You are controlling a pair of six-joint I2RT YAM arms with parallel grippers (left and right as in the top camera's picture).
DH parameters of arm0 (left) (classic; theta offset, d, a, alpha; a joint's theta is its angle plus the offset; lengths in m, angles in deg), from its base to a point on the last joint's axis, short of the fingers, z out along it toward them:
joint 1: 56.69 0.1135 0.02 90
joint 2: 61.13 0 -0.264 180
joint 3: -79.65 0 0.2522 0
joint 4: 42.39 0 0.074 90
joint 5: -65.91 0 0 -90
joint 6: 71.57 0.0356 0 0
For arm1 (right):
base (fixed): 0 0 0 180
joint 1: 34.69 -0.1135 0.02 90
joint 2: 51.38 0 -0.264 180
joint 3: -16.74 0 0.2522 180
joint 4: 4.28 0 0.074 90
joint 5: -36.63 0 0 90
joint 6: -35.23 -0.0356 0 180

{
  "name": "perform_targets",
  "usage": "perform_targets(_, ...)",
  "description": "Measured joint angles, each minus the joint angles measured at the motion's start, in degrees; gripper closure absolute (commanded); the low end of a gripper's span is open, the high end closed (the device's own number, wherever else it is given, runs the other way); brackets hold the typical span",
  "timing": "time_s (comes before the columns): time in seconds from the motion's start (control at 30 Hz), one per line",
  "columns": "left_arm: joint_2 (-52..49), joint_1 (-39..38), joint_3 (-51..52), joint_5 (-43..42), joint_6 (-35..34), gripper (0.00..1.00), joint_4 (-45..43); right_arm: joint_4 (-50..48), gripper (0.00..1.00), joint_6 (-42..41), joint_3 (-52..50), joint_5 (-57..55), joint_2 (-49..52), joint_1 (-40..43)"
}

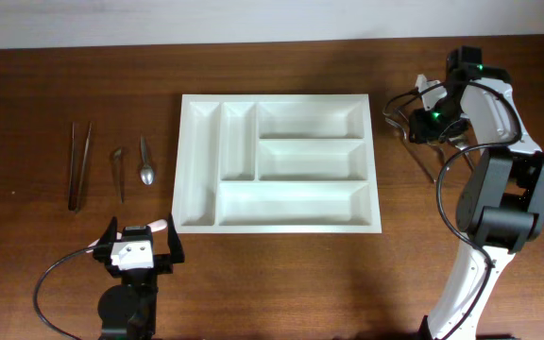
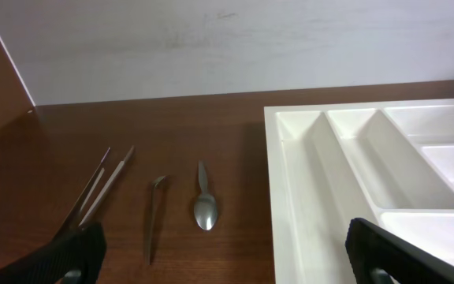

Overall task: Pack container
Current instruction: 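Reach the right gripper to the forks right of the tray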

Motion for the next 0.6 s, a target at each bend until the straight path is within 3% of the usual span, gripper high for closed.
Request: perform_targets(0.6, 0.00, 0.00, 0.00, 0.00, 0.00, 0.01, 0.00, -1.09, 0.54, 5.05, -1.40, 1.51, 0.22, -2.40)
